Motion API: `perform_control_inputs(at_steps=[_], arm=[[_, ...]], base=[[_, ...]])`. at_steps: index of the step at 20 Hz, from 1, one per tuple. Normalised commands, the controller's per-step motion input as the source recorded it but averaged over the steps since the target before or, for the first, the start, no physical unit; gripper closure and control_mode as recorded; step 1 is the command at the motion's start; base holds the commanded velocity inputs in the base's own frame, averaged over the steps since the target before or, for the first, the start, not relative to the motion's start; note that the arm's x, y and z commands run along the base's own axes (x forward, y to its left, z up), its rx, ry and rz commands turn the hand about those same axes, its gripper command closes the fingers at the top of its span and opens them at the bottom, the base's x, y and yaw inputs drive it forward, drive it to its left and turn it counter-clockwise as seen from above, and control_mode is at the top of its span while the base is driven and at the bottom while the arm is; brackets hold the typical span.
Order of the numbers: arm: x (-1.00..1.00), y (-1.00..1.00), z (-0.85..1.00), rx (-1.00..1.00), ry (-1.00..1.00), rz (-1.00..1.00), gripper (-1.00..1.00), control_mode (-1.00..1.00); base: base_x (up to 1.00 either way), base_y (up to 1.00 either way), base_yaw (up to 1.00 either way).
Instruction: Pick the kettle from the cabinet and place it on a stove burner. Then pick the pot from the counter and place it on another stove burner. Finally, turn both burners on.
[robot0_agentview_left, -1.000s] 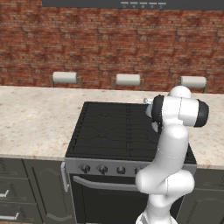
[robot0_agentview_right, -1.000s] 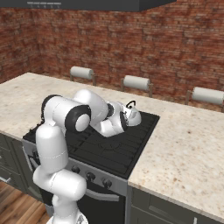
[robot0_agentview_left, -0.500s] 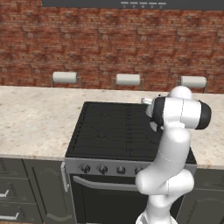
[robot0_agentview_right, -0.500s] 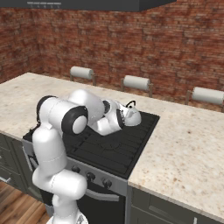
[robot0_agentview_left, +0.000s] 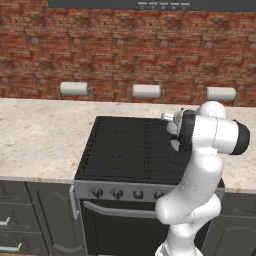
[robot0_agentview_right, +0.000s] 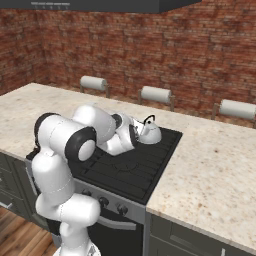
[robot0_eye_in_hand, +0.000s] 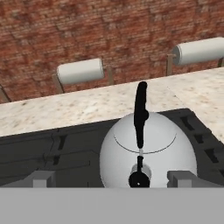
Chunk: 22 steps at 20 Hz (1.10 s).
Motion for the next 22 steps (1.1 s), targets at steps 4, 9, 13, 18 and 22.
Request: perform_control_inputs(at_steps=[4, 9, 13, 18, 22], arm=[[-0.32, 0.05, 0.08, 0.00, 0.03, 0.00, -1.00, -1.00], [-0.31, 0.07, 0.15, -0.03, 0.01, 0.00, -1.00, -1.00], [-0.29, 0.10, 0.19, -0.06, 0.00, 0.00, -1.00, -1.00], [-0.31, 0.13, 0.17, -0.05, 0.01, 0.00, -1.00, -1.00], [-0.31, 0.14, 0.16, -0.04, 0.03, 0.00, -1.00, -1.00]], base=[[0.00, 0.00, 0.00], [0.00, 0.00, 0.00], [0.00, 0.00, 0.00], [0.00, 0.00, 0.00], [0.00, 0.00, 0.00]])
